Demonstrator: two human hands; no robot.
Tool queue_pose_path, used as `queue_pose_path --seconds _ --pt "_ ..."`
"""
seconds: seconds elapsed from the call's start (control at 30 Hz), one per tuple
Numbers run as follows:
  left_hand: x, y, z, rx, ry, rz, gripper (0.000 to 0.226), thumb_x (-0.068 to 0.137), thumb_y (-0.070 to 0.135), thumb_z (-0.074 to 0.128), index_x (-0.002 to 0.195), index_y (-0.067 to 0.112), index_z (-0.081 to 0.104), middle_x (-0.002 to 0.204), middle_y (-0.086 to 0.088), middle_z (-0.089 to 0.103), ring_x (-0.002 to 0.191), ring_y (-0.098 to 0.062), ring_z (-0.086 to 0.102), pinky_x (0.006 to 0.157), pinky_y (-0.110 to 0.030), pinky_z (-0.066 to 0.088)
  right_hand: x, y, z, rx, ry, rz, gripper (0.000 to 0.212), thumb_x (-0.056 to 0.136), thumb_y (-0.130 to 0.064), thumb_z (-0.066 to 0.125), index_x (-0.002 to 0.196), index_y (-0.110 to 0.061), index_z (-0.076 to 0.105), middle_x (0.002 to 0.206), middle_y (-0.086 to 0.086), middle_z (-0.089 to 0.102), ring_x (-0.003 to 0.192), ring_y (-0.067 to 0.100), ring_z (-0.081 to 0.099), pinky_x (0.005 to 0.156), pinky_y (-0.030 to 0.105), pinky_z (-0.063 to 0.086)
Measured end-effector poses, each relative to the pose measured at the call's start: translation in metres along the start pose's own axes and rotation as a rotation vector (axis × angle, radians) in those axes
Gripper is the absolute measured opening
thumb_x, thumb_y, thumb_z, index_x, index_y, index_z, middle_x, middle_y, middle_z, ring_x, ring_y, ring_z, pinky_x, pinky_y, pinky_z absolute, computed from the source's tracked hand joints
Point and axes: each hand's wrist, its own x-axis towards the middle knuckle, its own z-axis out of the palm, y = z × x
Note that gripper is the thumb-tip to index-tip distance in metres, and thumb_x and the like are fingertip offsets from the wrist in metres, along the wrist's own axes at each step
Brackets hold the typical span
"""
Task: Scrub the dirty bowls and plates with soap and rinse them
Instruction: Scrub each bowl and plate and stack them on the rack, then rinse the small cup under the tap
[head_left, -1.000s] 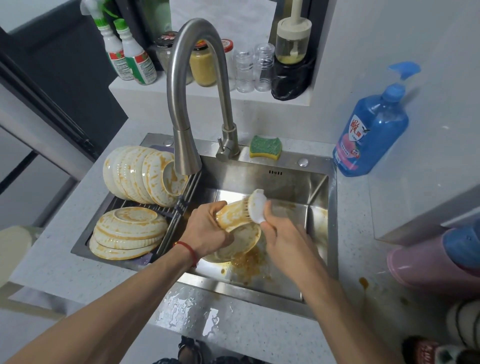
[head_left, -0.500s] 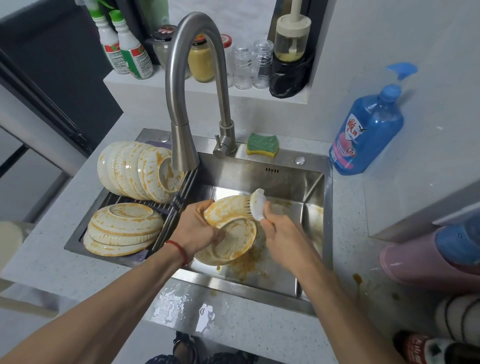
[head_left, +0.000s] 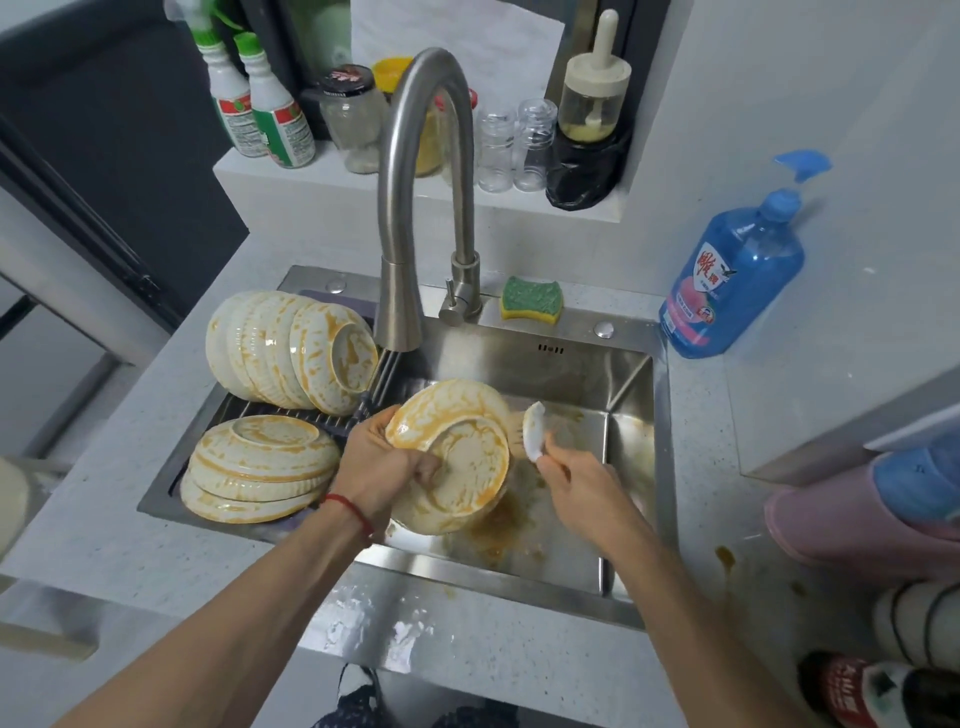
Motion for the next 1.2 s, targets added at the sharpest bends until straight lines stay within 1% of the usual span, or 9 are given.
queue_pose_path --seconds 0.13,0.23,0.4,0.53,0.63,0.8,0.97,1.1,1.2 --pt "0.005 -0.003 -0.042 -0.239 0.097 -0.148 0.068 0.042 -0.008 0.067 0.109 0.004 0.073 0.104 -0.014 0.078 0.099 -0.038 0.072 0.076 -0.055 0.064 0.003 -0.012 0.018 0.02 0.066 0.09 0.046 0.11 -0.035 0.034 0.155 -0.03 0.04 0.11 0.005 0.063 0.099 0.026 0.064 0.087 0.046 0.056" --pt "0.007 -0.004 -0.073 -0.341 0.139 -0.267 0.059 0.059 -0.009 0.07 0.116 0.006 0.069 0.108 -0.018 0.076 0.101 -0.042 0.07 0.078 -0.072 0.057 -0.002 -0.013 0.033 0.038 0.088 0.119 0.045 0.109 -0.034 0.039 0.153 -0.026 0.045 0.098 0.004 0.064 0.089 0.028 0.067 0.087 0.042 0.056" --pt "0.027 -0.017 -0.158 -0.41 0.147 -0.412 0.059 0.07 0.001 0.072 0.129 0.004 0.064 0.122 -0.024 0.071 0.105 -0.047 0.07 0.064 -0.062 0.059 -0.012 -0.03 0.069 0.034 0.104 0.094 0.045 0.108 -0.032 0.04 0.152 -0.032 0.046 0.095 0.012 0.066 0.076 0.029 0.067 0.076 0.037 0.055" --pt "0.046 -0.024 -0.198 -0.446 0.201 -0.452 0.067 0.069 0.006 0.078 0.133 0.009 0.058 0.126 -0.024 0.066 0.106 -0.049 0.067 0.069 -0.081 0.05 -0.02 -0.045 0.089 -0.02 0.074 0.096 0.046 0.11 -0.037 0.034 0.156 -0.033 0.04 0.087 0.004 0.065 0.065 0.014 0.065 0.054 0.012 0.047" --pt "0.062 -0.037 -0.21 -0.437 0.291 -0.406 0.092 0.047 0.025 0.092 0.132 0.011 0.059 0.122 -0.018 0.07 0.104 -0.04 0.071 0.081 -0.075 0.054 -0.023 -0.061 0.096 -0.012 0.073 0.065 0.046 0.11 -0.037 0.036 0.157 -0.04 0.036 0.099 0.011 0.07 0.066 0.012 0.063 0.053 0.006 0.045" --pt "0.059 -0.032 -0.218 -0.014 0.406 -0.26 0.078 0.07 0.056 0.088 0.125 0.006 0.066 0.117 -0.012 0.072 0.103 -0.032 0.07 0.094 -0.045 0.058 -0.021 -0.075 0.107 -0.047 0.07 0.01 0.047 0.11 -0.033 0.039 0.157 -0.039 0.037 0.095 -0.004 0.068 0.083 0.017 0.062 0.082 0.031 0.049" --pt "0.054 -0.019 -0.233 0.36 0.375 -0.215 0.085 0.082 0.056 0.079 0.137 -0.001 0.047 0.13 -0.02 0.064 0.116 -0.04 0.064 0.095 -0.044 0.053 -0.023 -0.075 0.112 -0.019 0.077 0.039 0.042 0.109 -0.041 0.037 0.15 -0.047 0.043 0.073 -0.011 0.059 0.075 0.017 0.062 0.076 0.033 0.048" --pt "0.033 -0.004 -0.218 0.817 0.436 0.072 0.053 0.095 0.045 0.067 0.131 0.014 0.046 0.107 -0.014 0.067 0.104 -0.041 0.066 0.078 -0.041 0.046 -0.021 -0.068 0.112 0.066 0.147 0.112 0.04 0.108 -0.047 0.035 0.138 -0.034 0.059 0.068 -0.007 0.061 0.066 0.014 0.061 0.063 0.019 0.05" --pt "0.053 0.014 -0.161 0.878 0.203 0.318 0.025 0.098 0.042 0.063 0.116 0.023 0.06 0.087 -0.004 0.071 0.084 -0.027 0.068 0.073 -0.039 0.055 -0.016 -0.08 0.106 0.119 0.183 0.12 0.037 0.109 -0.038 0.035 0.138 -0.031 0.059 0.067 -0.001 0.061 0.056 0.007 0.057 0.047 0.015 0.042"
